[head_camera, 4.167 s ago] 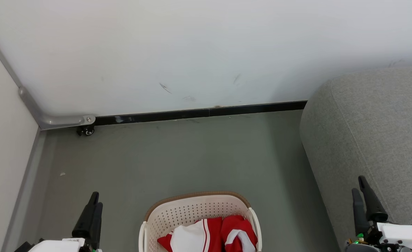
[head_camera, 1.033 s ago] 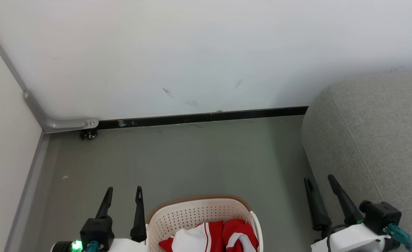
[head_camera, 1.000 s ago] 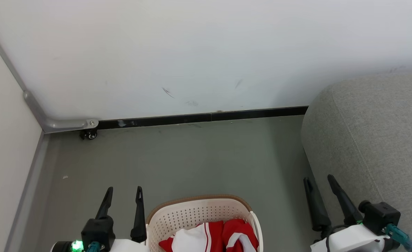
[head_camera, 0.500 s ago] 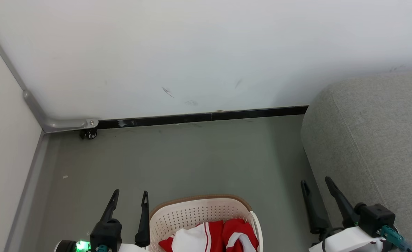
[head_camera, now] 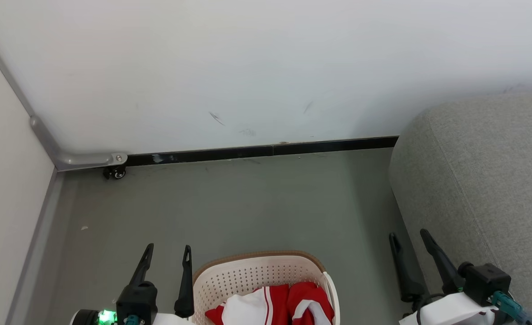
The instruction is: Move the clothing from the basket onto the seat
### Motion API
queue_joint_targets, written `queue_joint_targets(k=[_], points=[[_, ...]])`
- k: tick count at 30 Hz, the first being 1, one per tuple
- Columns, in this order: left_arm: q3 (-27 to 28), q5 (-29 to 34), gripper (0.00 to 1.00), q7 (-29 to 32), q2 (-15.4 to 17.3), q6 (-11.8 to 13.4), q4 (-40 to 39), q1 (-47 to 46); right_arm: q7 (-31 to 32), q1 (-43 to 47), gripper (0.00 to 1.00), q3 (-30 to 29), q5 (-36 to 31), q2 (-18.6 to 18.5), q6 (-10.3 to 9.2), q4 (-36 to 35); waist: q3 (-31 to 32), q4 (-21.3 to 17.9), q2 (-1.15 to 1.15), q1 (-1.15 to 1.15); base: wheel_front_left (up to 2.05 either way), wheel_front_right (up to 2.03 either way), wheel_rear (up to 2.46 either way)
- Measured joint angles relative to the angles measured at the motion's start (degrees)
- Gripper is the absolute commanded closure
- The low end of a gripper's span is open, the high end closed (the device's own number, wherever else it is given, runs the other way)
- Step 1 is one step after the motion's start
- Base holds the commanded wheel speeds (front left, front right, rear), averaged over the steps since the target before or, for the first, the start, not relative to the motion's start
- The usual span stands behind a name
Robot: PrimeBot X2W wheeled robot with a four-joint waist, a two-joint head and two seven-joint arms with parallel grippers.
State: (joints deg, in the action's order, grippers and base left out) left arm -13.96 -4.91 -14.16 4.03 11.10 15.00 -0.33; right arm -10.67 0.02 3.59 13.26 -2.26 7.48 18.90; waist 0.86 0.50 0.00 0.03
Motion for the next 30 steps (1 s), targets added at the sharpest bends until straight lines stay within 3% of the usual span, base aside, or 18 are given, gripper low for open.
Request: queue_joint_targets(k=[30], points=[[0.3, 0.1, 0.0, 0.0, -0.2, 0.2, 0.6, -0.1, -0.5, 0.0, 0.0, 0.5, 0.5, 0.0, 0.0, 0.4, -0.3, -0.1, 0.0, -0.01, 0.0, 0.0, 0.0]])
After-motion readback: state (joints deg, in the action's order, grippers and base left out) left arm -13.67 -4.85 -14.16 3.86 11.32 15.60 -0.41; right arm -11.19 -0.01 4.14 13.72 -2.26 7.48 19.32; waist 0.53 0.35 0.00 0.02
